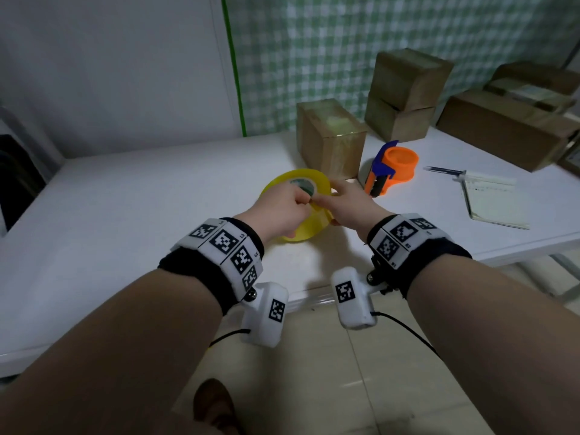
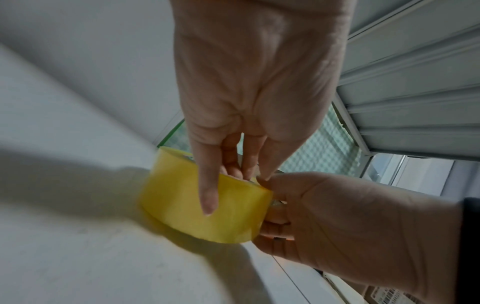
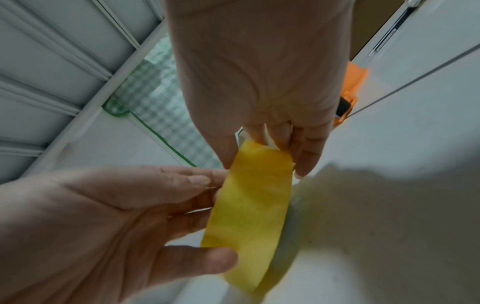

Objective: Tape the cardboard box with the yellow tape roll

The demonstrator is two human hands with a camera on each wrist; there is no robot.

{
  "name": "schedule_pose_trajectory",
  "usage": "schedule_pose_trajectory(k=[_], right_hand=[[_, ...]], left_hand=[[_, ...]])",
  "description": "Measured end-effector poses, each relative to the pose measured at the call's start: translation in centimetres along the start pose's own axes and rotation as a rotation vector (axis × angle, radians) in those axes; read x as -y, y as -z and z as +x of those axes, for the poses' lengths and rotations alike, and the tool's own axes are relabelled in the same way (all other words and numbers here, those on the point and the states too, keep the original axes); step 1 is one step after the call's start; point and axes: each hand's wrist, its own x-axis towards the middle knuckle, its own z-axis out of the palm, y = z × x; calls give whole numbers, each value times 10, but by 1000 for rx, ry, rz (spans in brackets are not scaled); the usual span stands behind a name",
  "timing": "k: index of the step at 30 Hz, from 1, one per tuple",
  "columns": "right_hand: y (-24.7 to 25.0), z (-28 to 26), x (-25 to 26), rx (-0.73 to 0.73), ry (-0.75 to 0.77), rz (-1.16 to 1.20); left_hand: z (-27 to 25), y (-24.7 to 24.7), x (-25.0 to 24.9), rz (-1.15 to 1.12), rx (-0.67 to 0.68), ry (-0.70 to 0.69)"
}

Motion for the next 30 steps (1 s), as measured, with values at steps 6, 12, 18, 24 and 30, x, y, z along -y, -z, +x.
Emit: schedule_pose_trajectory(k=[6, 12, 18, 24, 30], right_hand=[[7, -1, -10, -18, -21, -124], [7, -9, -5, 73, 86, -434], [-1, -6, -2, 30, 129, -575], [-3, -9, 3, -25, 169, -620], [4, -19, 14, 97, 108, -657]], left_hand=[[8, 6, 17, -86, -124, 33], [11, 18, 32, 68, -161, 127], [11, 15, 39, 92, -127, 155], [10, 16, 37, 11, -143, 151], [4, 21, 34, -45, -56, 201]])
